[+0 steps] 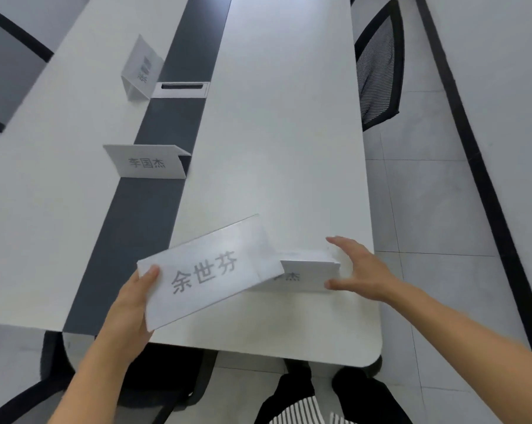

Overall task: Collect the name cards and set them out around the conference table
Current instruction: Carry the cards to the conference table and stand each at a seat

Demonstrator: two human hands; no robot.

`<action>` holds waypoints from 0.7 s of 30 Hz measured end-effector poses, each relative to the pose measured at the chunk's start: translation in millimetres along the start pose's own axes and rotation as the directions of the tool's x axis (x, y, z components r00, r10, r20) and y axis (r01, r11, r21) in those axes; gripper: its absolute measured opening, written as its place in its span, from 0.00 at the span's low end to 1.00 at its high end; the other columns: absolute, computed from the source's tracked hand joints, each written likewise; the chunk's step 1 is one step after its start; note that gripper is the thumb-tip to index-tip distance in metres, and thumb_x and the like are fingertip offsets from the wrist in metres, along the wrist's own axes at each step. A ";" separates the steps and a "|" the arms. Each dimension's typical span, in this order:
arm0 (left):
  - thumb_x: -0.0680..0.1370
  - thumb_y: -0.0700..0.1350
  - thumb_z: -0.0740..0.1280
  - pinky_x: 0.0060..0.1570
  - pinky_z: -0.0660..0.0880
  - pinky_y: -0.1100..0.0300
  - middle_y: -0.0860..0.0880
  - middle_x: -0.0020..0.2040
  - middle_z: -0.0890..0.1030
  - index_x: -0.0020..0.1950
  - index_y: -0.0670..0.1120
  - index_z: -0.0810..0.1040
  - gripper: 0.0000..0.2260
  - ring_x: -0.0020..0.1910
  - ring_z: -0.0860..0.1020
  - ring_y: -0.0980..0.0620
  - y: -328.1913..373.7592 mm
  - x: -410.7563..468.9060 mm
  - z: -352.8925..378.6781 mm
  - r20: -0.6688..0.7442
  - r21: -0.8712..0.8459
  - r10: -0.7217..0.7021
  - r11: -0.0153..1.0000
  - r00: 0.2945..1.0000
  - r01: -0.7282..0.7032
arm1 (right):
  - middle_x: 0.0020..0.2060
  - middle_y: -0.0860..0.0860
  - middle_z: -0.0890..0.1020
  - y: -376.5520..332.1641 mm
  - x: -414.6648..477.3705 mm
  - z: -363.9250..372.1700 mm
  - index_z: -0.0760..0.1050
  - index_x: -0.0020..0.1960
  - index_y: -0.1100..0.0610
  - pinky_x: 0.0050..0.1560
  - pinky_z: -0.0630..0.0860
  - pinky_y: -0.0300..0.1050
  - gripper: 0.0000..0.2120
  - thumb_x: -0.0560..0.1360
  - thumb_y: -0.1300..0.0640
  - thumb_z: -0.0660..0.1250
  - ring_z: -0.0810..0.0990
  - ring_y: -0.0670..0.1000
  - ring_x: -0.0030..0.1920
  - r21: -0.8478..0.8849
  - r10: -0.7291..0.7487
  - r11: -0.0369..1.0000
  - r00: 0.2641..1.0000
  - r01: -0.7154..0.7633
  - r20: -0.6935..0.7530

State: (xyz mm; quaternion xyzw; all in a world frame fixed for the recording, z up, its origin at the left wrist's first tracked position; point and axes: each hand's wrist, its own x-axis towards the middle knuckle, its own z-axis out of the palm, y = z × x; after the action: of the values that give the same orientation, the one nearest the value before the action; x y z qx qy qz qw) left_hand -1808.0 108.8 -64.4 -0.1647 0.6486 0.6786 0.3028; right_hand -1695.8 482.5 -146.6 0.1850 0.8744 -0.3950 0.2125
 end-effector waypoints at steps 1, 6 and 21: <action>0.77 0.54 0.62 0.50 0.80 0.48 0.44 0.55 0.84 0.63 0.48 0.76 0.18 0.50 0.84 0.46 -8.9 -5.5 -6.6 -0.023 -0.041 -0.036 0.999 0.999 0.035 | 0.76 0.42 0.61 3.0 8.3 5.0 0.56 0.75 0.39 0.73 0.62 0.51 0.46 0.64 0.42 0.76 0.58 0.46 0.76 -0.021 -0.016 1.000 0.999 0.016 0.030; 0.80 0.54 0.57 0.43 0.83 0.50 0.43 0.58 0.83 0.65 0.45 0.75 0.19 0.54 0.82 0.45 -41.9 -33.2 -20.8 -0.078 -0.193 -0.163 0.970 0.984 0.145 | 0.73 0.42 0.68 9.5 27.1 16.8 0.66 0.71 0.40 0.70 0.62 0.48 0.38 0.65 0.42 0.76 0.57 0.42 0.76 -0.058 -0.047 0.997 0.998 0.050 0.044; 0.79 0.55 0.58 0.56 0.73 0.31 0.44 0.61 0.82 0.63 0.51 0.78 0.17 0.55 0.81 0.39 -4.8 -54.2 56.0 0.085 -0.381 -0.036 0.922 0.996 0.066 | 0.47 0.53 0.85 -35.4 -45.6 -66.2 0.78 0.49 0.57 0.47 0.82 0.48 0.15 0.66 0.51 0.73 0.86 0.48 0.45 0.522 -0.096 0.833 0.977 0.183 -0.189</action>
State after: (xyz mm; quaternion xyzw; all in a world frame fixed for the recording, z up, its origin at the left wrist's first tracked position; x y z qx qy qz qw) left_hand -1754.3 152.8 -28.9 -0.2116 0.4869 0.7899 0.3068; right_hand -1689.7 504.4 -61.8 0.2028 0.7539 -0.6226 0.0541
